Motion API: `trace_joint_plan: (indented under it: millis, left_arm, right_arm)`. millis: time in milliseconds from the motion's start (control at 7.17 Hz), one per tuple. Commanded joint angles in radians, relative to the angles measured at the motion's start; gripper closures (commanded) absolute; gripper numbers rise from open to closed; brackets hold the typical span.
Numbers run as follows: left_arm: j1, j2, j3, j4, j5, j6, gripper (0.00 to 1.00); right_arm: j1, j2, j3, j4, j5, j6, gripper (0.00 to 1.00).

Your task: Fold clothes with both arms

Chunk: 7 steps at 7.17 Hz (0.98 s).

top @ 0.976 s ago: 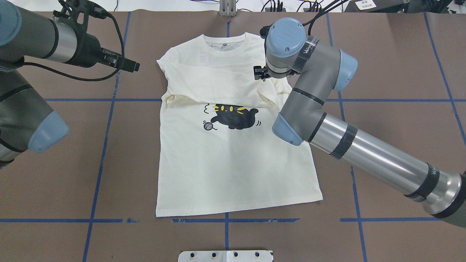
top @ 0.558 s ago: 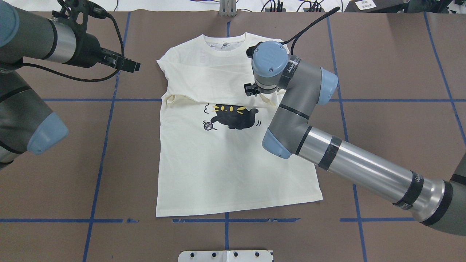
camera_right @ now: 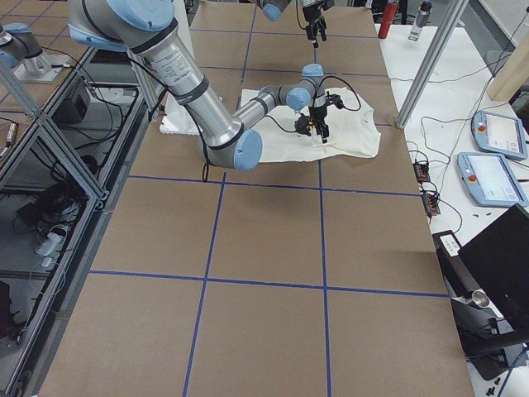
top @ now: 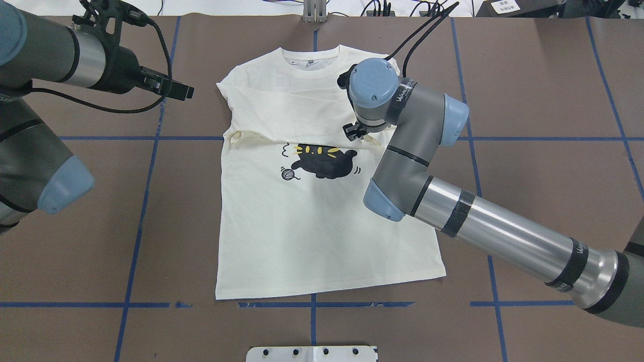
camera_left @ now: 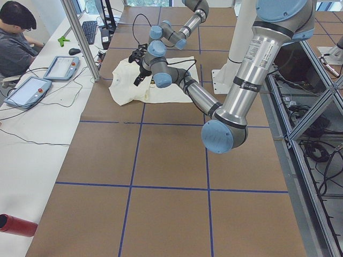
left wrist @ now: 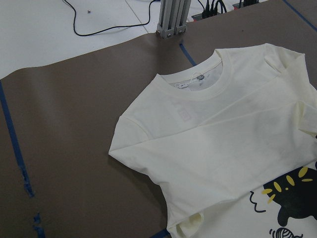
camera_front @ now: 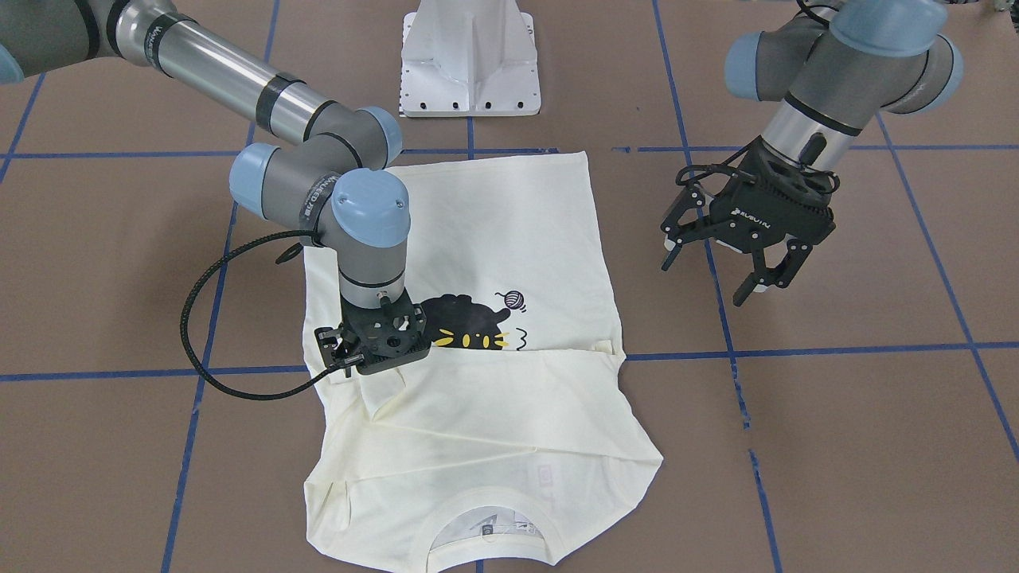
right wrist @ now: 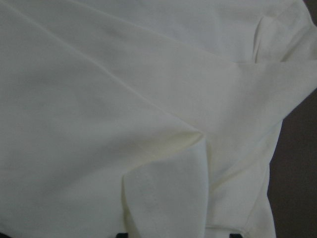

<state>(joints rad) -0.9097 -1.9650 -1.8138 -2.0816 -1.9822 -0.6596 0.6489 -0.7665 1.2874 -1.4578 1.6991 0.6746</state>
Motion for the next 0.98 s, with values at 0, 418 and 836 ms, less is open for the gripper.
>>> trace_joint_plan:
  millis: [0, 418, 836]
  left_arm:
    - [0.0, -0.002, 0.001, 0.0, -0.001, 0.0, 0.0]
    - [0.0, -0.002, 0.001, 0.0, -0.001, 0.002, 0.0]
    - [0.0, -0.002, 0.001, 0.0, -0.003, 0.002, 0.0]
  right_arm:
    - [0.0, -0.011, 0.01, -0.013, 0.0, -0.058, 0.3]
    - [-0.005, -0.013, 0.007, -0.016, 0.001, -0.065, 0.31]
    - [0.038, -0.043, 0.003, -0.016, 0.0, -0.121, 0.43]
